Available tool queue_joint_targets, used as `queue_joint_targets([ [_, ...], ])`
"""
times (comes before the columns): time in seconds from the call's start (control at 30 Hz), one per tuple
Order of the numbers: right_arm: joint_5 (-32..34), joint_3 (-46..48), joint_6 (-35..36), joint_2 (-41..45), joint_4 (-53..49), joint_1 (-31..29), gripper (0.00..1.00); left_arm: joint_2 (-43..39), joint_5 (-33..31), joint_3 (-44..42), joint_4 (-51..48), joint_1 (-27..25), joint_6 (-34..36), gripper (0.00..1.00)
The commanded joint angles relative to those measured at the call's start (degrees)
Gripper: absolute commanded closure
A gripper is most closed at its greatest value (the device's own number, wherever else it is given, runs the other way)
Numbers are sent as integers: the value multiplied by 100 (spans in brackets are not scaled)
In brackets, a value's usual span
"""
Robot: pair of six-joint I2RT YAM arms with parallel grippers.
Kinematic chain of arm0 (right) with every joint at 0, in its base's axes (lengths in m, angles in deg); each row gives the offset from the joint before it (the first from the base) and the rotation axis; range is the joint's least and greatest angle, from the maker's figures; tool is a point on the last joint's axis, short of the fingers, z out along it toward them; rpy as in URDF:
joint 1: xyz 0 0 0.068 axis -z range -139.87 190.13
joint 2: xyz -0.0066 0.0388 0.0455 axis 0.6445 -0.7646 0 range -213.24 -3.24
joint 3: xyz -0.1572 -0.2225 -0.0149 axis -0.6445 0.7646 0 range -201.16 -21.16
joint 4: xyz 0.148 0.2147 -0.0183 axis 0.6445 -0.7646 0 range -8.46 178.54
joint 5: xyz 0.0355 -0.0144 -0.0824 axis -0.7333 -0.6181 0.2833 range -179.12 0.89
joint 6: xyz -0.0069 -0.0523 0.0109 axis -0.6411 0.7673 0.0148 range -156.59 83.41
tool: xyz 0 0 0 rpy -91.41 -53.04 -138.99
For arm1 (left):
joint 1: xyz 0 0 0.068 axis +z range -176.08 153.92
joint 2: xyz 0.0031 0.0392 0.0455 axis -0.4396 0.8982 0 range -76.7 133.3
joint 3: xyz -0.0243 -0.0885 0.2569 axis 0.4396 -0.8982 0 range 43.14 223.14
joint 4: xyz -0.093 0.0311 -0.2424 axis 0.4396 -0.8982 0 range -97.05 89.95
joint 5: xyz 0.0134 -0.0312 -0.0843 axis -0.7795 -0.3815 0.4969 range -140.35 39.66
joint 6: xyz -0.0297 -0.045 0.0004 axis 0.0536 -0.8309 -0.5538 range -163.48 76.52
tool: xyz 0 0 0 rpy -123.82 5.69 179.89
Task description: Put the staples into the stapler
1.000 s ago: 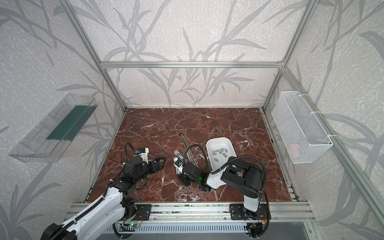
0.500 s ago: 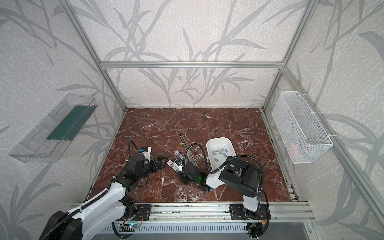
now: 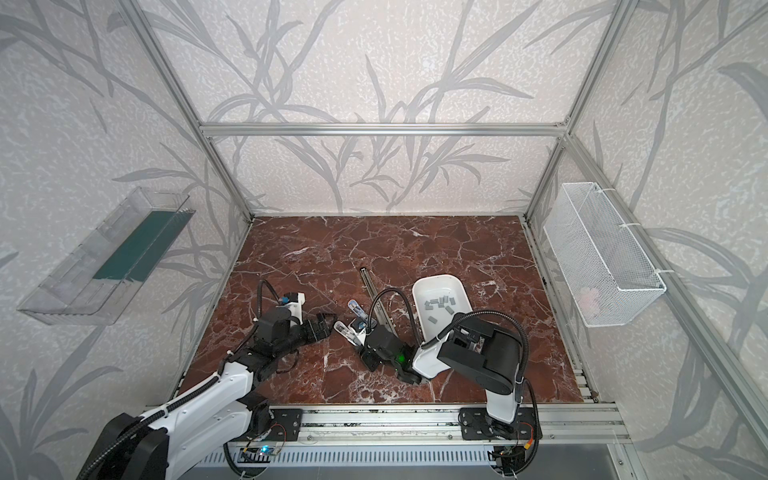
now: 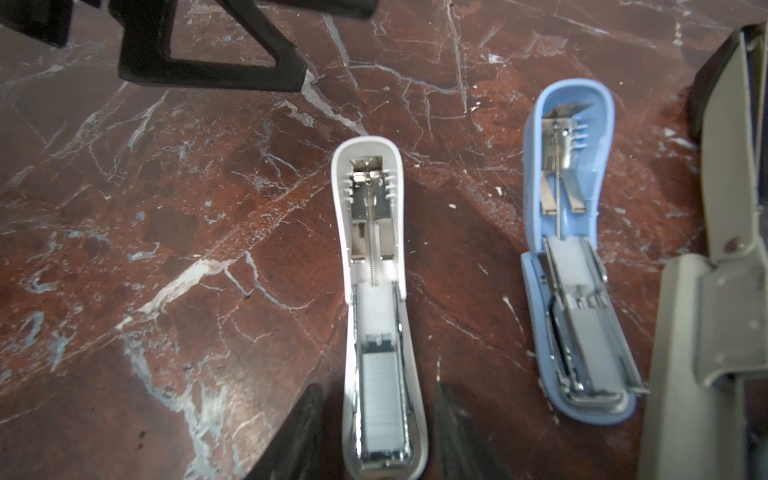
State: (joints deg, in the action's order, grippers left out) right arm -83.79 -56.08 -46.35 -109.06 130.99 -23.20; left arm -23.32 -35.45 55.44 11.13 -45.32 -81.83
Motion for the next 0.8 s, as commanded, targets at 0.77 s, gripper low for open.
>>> queue_joint_targets([
  [0.77,-304,458,-56,-598,939,-21,65,-239,151,86,164,30,91,1],
])
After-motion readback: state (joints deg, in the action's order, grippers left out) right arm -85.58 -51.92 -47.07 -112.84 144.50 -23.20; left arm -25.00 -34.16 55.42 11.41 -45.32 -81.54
